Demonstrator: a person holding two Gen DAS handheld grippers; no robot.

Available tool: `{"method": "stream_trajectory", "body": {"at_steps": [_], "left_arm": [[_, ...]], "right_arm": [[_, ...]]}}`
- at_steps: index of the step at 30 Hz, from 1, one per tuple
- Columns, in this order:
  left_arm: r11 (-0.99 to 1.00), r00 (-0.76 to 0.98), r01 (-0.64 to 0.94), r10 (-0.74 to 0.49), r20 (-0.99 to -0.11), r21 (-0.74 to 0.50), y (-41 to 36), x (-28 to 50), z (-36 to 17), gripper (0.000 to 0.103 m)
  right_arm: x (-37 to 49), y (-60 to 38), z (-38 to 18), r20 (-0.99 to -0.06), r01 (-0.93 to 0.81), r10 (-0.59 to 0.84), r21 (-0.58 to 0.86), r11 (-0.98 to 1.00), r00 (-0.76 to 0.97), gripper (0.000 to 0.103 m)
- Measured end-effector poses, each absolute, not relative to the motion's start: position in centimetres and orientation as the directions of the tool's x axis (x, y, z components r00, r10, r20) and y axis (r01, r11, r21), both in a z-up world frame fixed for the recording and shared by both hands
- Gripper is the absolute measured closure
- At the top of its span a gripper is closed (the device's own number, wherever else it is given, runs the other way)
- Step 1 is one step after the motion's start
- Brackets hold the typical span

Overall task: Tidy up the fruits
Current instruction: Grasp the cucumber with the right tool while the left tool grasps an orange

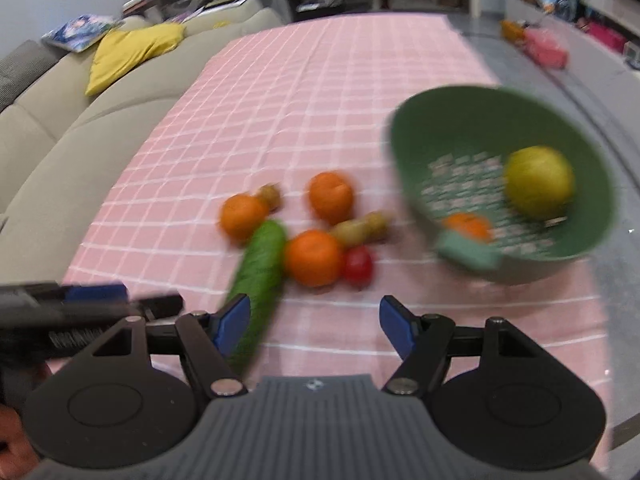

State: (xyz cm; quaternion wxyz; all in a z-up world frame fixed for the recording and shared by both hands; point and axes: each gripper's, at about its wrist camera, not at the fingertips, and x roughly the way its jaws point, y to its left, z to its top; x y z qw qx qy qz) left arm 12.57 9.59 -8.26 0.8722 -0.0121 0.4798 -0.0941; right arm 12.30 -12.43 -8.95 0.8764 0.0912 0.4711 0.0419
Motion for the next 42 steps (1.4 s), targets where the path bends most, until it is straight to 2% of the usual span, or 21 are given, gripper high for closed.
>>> {"method": "stream_trajectory", "body": {"at_steps": [2, 5, 8, 9, 12, 21, 26, 28, 32, 36, 42], "left_arm": [[0.987, 0.537, 0.094, -0.157, -0.829, -0.127, 11.9, 13.0, -7.7, 0.019], [0.989, 0.547, 0.044, -0.141, -0.825, -0.14, 13.9, 13.3, -7.5, 0.019], [0.987, 0.546, 0.041, -0.15, -0.824, -0.153, 14.0, 13.4, -7.5, 0.019], [0.987, 0.544, 0.05, -0.156, -0.825, -0.153, 13.8, 13.4, -7.7, 0.019], [0.986, 0.537, 0.082, -0.168, -0.827, -0.147, 12.8, 13.7, -8.0, 0.019], [0.965, 0.546, 0.238, -0.226, -0.807, -0.11, 7.8, 16.2, -8.3, 0.019], [0.943, 0.543, 0.327, -0.235, -0.806, -0.055, 5.1, 16.9, -8.6, 0.019], [0.936, 0.542, 0.348, -0.242, -0.805, -0.047, 4.4, 16.9, -8.9, 0.019], [0.935, 0.548, 0.354, -0.221, -0.807, -0.016, 3.6, 17.5, -9.1, 0.019], [0.937, 0.544, 0.347, -0.231, -0.807, -0.034, 3.4, 18.2, -9.0, 0.019], [0.884, 0.543, 0.467, -0.271, -0.795, 0.018, 1.1, 18.2, -8.9, 0.019]], "right_arm": [[13.0, -10.6, -10.0, -0.824, -0.008, 0.204, 0.236, 0.972, 0.528, 0.036], [14.2, -8.1, -11.8, -0.838, -0.017, 0.227, 0.252, 0.968, 0.496, 0.045], [15.2, -7.1, -13.2, -0.845, -0.005, 0.19, 0.217, 0.976, 0.5, 0.052], [15.4, -6.9, -13.3, -0.847, -0.014, 0.174, 0.193, 0.981, 0.501, 0.06], [15.6, -7.6, -13.2, -0.859, -0.027, 0.197, 0.209, 0.978, 0.472, 0.063], [12.5, -10.4, -12.3, -0.916, -0.252, 0.253, 0.177, 0.951, 0.312, 0.065], [11.6, -13.2, -10.9, -0.901, -0.263, 0.277, 0.193, 0.945, 0.333, 0.068], [11.6, -13.7, -10.4, -0.9, -0.254, 0.276, 0.195, 0.947, 0.337, 0.073], [12.2, -13.5, -10.7, -0.894, -0.261, 0.291, 0.208, 0.943, 0.34, 0.07], [12.0, -11.1, -11.5, -0.895, -0.34, 0.256, 0.128, 0.931, 0.364, 0.067], [11.5, -9.7, -12.0, -0.905, -0.391, 0.246, 0.098, 0.915, 0.348, 0.069]]}}
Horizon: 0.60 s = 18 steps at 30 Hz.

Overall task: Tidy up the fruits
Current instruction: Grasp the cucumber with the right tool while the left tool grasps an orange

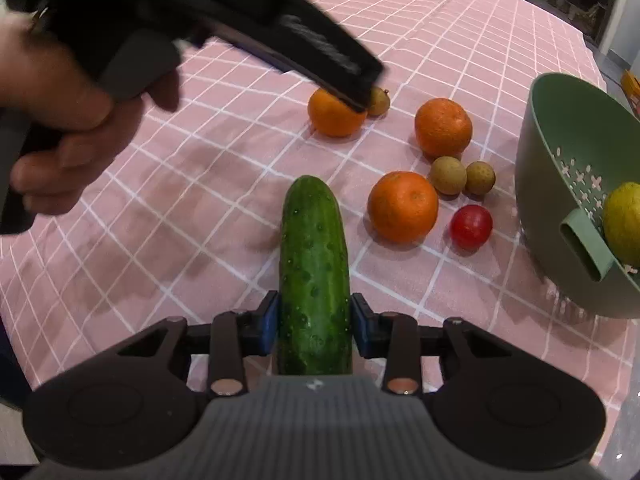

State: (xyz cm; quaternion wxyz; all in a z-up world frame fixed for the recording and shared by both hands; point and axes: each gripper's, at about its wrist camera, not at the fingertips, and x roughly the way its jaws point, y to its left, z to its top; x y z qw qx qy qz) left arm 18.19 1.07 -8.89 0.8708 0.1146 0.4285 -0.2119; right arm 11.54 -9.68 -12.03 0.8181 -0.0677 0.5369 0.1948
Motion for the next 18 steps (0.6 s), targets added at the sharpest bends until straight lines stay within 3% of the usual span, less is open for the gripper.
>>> {"method": "stream_trajectory", "body": {"at_steps": [4, 9, 11, 16, 18], "left_arm": [[0.848, 0.548, 0.522, -0.257, -0.796, 0.086, -0.1, 19.4, -9.3, 0.019], [0.857, 0.525, 0.51, -0.243, -0.816, 0.073, 0.1, 20.5, -10.5, 0.021], [0.859, 0.505, 0.51, -0.255, -0.825, 0.046, 0.4, 20.6, -11.1, 0.026], [0.871, 0.5, 0.49, -0.241, -0.832, 0.042, 0.6, 20.8, -12.2, 0.028], [0.874, 0.489, 0.485, -0.246, -0.837, 0.026, 0.6, 21.0, -12.5, 0.035]], "right_arm": [[11.5, -11.0, -11.7, -0.923, -0.342, 0.235, 0.124, 0.931, 0.305, 0.069], [11.2, -12.8, -11.4, -0.931, -0.304, 0.199, 0.102, 0.947, 0.308, 0.069], [11.1, -13.2, -11.9, -0.933, -0.296, 0.186, 0.092, 0.951, 0.307, 0.069], [11.0, -13.3, -12.1, -0.932, -0.299, 0.187, 0.092, 0.95, 0.31, 0.069], [11.1, -13.4, -12.2, -0.93, -0.299, 0.193, 0.097, 0.949, 0.312, 0.069]]}}
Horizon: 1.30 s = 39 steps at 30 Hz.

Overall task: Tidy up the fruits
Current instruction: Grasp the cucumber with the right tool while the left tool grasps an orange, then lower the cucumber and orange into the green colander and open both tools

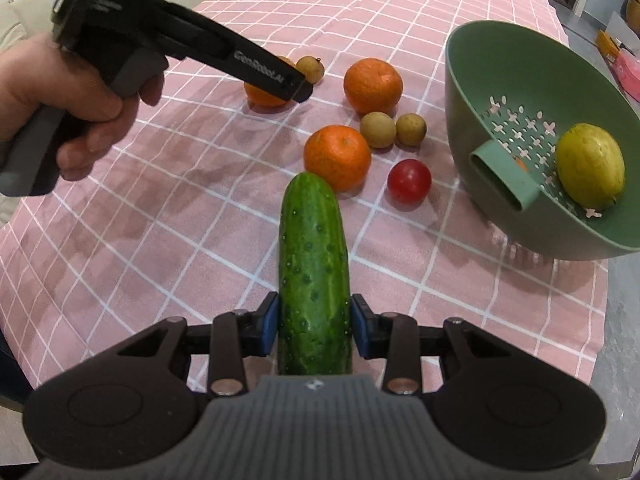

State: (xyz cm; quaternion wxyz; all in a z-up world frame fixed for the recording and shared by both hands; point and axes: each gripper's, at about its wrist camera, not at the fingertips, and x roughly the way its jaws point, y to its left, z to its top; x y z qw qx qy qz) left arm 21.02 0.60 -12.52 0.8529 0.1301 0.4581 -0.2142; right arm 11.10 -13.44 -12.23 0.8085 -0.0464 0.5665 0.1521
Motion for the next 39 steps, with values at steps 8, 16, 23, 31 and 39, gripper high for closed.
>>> {"method": "stream_trajectory", "body": {"at_steps": [8, 16, 23, 31, 39], "left_arm": [[0.888, 0.483, 0.46, -0.237, -0.843, 0.014, 1.1, 20.7, -12.8, 0.049], [0.91, 0.466, 0.413, -0.245, -0.85, -0.035, 2.9, 18.5, -11.7, 0.05], [0.934, 0.491, 0.354, -0.23, -0.84, -0.048, 4.8, 14.6, -8.7, 0.05], [0.912, 0.521, 0.408, -0.265, -0.811, -0.036, 2.7, 12.1, -5.4, 0.05], [0.863, 0.538, 0.506, -0.313, -0.783, 0.003, -2.3, 12.8, -2.7, 0.05]], "right_arm": [[11.0, -13.5, -12.0, -0.924, -0.313, 0.203, 0.098, 0.945, 0.325, 0.068], [10.9, -13.7, -11.9, -0.92, -0.321, 0.215, 0.106, 0.941, 0.326, 0.069], [10.0, -15.2, -9.9, -0.896, -0.282, 0.319, 0.234, 0.93, 0.309, 0.069], [8.8, -18.0, -3.9, -0.833, -0.269, 0.384, 0.294, 0.917, 0.399, 0.069], [13.3, -24.0, 0.7, -0.788, -0.186, 0.319, 0.259, 0.948, 0.527, 0.069]]}}
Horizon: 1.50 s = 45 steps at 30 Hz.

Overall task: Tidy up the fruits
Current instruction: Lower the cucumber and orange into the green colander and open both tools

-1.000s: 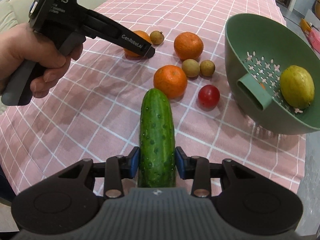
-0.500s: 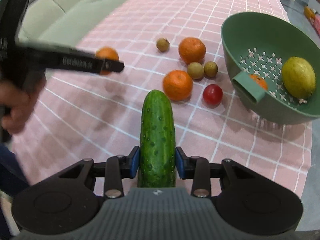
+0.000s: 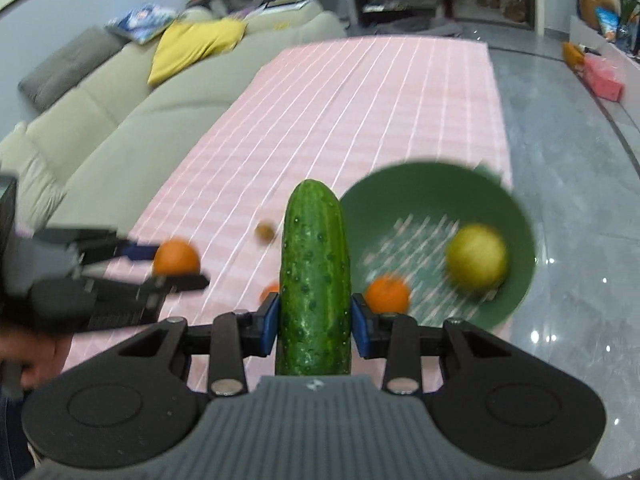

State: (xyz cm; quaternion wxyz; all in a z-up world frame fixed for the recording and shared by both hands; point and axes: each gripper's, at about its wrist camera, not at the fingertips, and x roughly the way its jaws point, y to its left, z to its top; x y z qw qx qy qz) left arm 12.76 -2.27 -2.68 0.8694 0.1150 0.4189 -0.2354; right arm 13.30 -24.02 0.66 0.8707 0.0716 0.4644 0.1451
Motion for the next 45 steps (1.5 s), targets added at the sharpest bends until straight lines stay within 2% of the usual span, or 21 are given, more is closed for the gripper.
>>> {"method": "stream_trajectory", "body": {"at_steps": [8, 16, 25, 28, 33, 37, 41, 45], "left_arm": [[0.781, 0.551, 0.606, -0.277, -0.787, 0.149, -10.0, 16.3, -2.4, 0.05], [0.708, 0.502, 0.685, -0.287, -0.816, 0.172, -15.1, 18.4, -5.6, 0.05], [0.688, 0.462, 0.706, -0.268, -0.845, 0.168, -16.6, 18.7, -8.5, 0.05], [0.683, 0.462, 0.707, -0.245, -0.852, 0.186, -16.8, 18.7, -8.8, 0.045], [0.678, 0.459, 0.709, -0.235, -0.857, 0.194, -17.0, 18.4, -9.0, 0.044], [0.69, 0.476, 0.696, -0.237, -0.847, 0.198, -17.0, 18.5, -8.6, 0.035], [0.718, 0.485, 0.675, -0.261, -0.835, 0.168, -16.0, 18.4, -7.3, 0.031], [0.75, 0.521, 0.641, -0.266, -0.811, 0.165, -14.9, 17.5, -5.4, 0.031]], "right_arm": [[19.9, -28.6, -0.1, -0.762, -0.103, 0.289, 0.283, 0.954, 0.58, 0.069], [22.9, -30.2, -4.0, -0.809, -0.091, 0.295, 0.29, 0.953, 0.509, 0.069], [23.6, -28.9, -6.7, -0.84, -0.119, 0.285, 0.26, 0.958, 0.462, 0.069], [24.1, -28.8, -7.5, -0.847, -0.113, 0.279, 0.257, 0.96, 0.452, 0.069], [24.5, -28.5, -8.8, -0.869, -0.099, 0.241, 0.22, 0.971, 0.432, 0.069], [24.5, -28.2, -9.3, -0.879, -0.104, 0.238, 0.214, 0.971, 0.413, 0.067], [24.2, -28.6, -8.4, -0.857, -0.096, 0.246, 0.227, 0.969, 0.453, 0.061], [23.8, -29.5, -6.6, -0.813, -0.084, 0.29, 0.288, 0.954, 0.505, 0.061]]}}
